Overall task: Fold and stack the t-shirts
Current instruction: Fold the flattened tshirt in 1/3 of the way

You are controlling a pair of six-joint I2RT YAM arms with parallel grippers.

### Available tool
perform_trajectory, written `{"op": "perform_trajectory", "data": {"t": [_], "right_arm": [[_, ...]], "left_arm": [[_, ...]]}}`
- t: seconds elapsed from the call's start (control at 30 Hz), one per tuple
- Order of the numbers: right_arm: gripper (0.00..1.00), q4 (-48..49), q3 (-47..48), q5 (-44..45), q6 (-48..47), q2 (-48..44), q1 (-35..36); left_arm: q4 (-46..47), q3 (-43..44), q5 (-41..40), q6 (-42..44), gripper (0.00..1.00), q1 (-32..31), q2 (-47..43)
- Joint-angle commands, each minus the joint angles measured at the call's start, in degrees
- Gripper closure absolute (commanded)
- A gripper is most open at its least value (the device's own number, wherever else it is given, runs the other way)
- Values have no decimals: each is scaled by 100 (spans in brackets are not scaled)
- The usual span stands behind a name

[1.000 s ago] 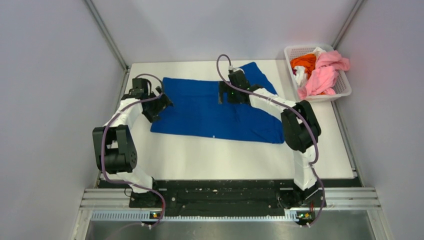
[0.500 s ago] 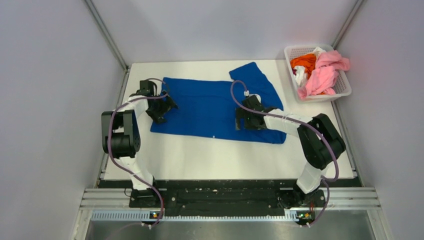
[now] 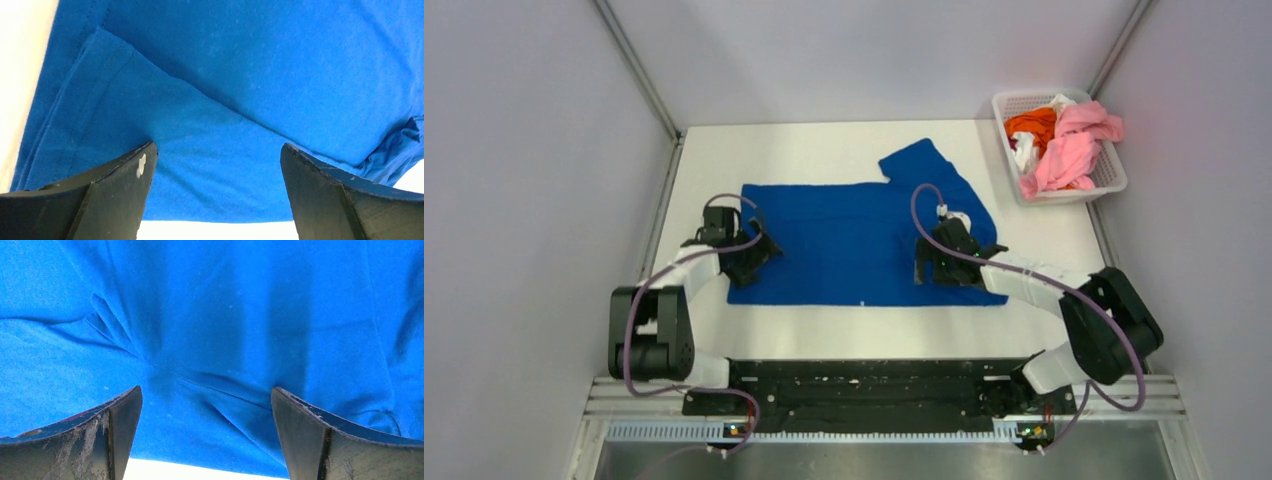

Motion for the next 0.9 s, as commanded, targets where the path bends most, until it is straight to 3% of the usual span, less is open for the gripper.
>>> {"op": "perform_trajectory", "data": {"t": [0.0,0.3,0.57,0.87], "right_arm": [[1,-390,-470,-18,204,-600,11],[1,-692,-1253,-311,658,-1891,120],[1,-1033,-1736,-535,1164,-3013,200],[1,-1375,-1778,-383,1261,-3424,207]], "left_arm": [[-905,-1127,-484,-336,1,-101,-740],[-1157,-2111,-677,-806,1,-461,-2427],[-1172,-2106,-650,-758,1,-462,-2607],[-1212,-1835,-679,-635,1,-462,-2747]]}}
